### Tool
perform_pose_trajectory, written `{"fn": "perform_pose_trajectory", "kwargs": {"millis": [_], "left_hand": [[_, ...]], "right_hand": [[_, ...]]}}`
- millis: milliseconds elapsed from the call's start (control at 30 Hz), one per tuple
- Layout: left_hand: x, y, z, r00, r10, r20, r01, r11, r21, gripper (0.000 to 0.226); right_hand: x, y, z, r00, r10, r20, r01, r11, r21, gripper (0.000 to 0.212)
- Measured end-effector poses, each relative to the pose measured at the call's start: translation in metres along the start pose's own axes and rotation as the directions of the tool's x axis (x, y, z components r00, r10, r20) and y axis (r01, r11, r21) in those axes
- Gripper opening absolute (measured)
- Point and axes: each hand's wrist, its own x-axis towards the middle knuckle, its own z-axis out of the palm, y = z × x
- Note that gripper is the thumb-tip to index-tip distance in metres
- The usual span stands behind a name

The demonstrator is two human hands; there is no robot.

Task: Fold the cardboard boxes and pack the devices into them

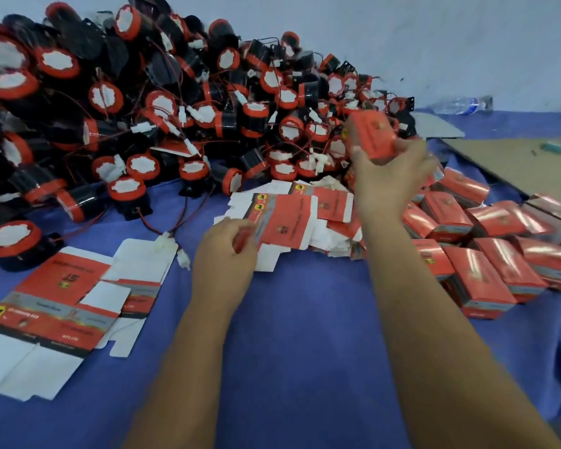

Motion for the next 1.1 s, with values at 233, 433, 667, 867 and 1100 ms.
{"fn": "perform_pose_trajectory", "kwargs": {"millis": [233, 433, 667, 867, 1100], "left_hand": [[0.005, 0.001, 0.005, 0.99, -0.019, 0.14, -0.043, 0.902, 0.429, 0.074], [0.01, -0.003, 0.009, 0.994, -0.022, 0.105, -0.036, 0.855, 0.518, 0.071], [0.008, 0.0, 0.008, 0.997, -0.003, 0.076, -0.026, 0.924, 0.382, 0.062], [0.007, -0.003, 0.004, 0.998, -0.011, 0.056, -0.006, 0.956, 0.292, 0.068], [0.011, 0.006, -0.005, 0.986, -0.132, -0.105, 0.098, 0.955, -0.279, 0.071]], "right_hand": [[-0.053, -0.009, 0.016, 0.969, -0.191, 0.157, 0.21, 0.971, -0.117, 0.052], [-0.103, 0.025, 0.028, 0.772, -0.235, 0.591, 0.49, 0.811, -0.318, 0.036], [-0.105, 0.018, 0.025, 0.764, -0.197, 0.615, 0.482, 0.807, -0.341, 0.039], [-0.09, 0.013, 0.019, 0.758, 0.025, 0.652, 0.1, 0.983, -0.155, 0.013], [-0.097, -0.008, 0.007, 0.769, -0.074, 0.636, -0.221, 0.902, 0.372, 0.011]]}}
